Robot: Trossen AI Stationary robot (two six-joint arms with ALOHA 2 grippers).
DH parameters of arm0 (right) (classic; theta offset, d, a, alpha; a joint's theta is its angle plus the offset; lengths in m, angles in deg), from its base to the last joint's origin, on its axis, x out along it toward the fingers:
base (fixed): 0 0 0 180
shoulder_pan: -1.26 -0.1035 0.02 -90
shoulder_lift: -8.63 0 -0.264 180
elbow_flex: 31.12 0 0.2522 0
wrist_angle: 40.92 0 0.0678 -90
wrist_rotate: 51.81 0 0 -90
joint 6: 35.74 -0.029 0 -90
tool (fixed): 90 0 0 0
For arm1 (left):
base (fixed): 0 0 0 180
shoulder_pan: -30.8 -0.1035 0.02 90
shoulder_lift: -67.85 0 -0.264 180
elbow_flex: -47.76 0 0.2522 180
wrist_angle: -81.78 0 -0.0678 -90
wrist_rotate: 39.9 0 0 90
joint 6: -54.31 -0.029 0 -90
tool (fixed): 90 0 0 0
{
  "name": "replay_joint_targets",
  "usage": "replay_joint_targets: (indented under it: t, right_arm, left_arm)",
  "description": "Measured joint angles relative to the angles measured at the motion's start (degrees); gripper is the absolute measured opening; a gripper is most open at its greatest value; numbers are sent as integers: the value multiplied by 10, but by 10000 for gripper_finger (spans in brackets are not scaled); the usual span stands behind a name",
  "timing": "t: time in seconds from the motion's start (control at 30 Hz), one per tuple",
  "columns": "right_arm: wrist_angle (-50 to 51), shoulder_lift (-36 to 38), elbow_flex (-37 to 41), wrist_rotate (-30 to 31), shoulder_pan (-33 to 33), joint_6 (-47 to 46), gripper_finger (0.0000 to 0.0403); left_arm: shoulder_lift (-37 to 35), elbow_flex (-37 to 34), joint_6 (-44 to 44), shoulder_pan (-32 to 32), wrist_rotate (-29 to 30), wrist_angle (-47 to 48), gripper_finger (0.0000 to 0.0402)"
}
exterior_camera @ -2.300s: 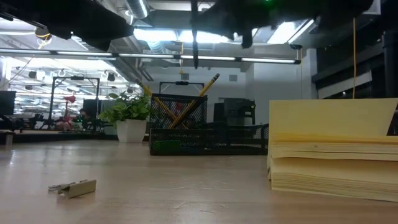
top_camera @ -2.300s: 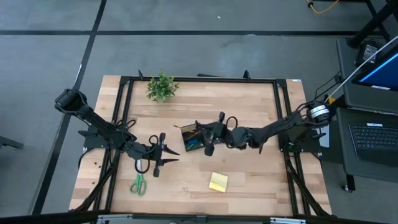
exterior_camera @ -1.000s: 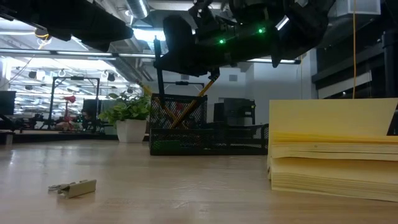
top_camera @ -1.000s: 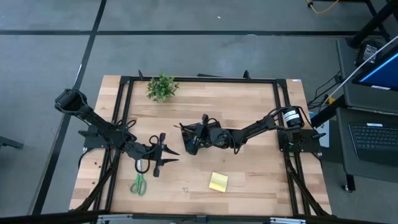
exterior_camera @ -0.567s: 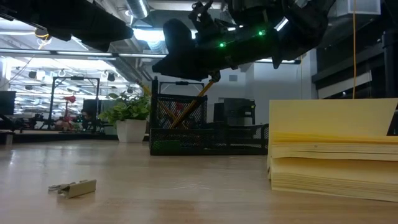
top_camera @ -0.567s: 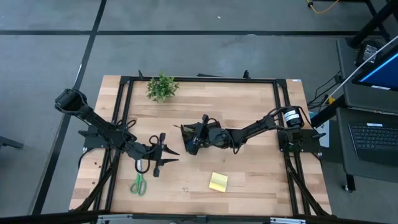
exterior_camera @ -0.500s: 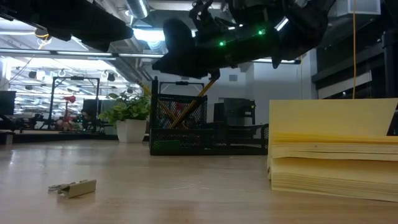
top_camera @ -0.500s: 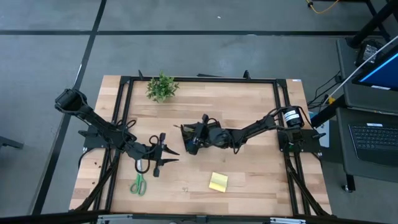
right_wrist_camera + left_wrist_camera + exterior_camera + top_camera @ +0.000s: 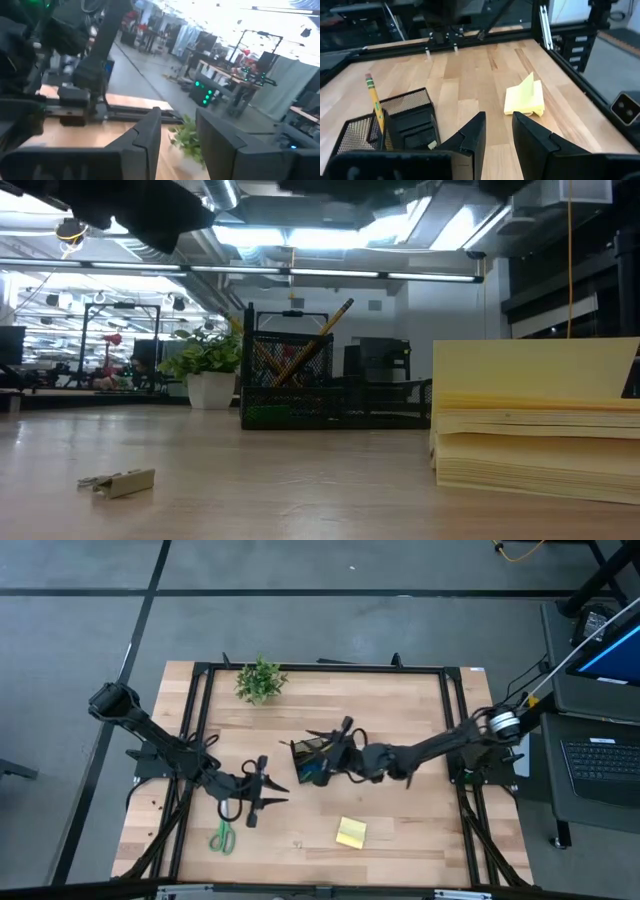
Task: Pick and place office supplies into organizer
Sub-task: Put the yellow sticky notes into the black desk organizer
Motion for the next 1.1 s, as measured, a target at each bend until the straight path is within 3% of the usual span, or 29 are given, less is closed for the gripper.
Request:
replay_joint_targets:
  t: [0.13,0.33,0.63,0.83,1.1]
  right_arm:
    - [108,59,0,29,-25,-11,123]
    - [289,130,0,36,-63,-132,104]
    - [416,151,-7,-94,-133,-206,66]
    - [664,132,-114,-93,-170,-356,54]
    - [923,25,-281,-98,-213,-511,53]
  left_arm:
    - [0,24,-1,4,2,51,90]
    - [0,35,-2,4,2,86,90]
    - [0,35,-3,-6,2,107,90]
    - [0,35,-3,-13,3,115,90]
    - [0,35,-3,-17,2,118,90]
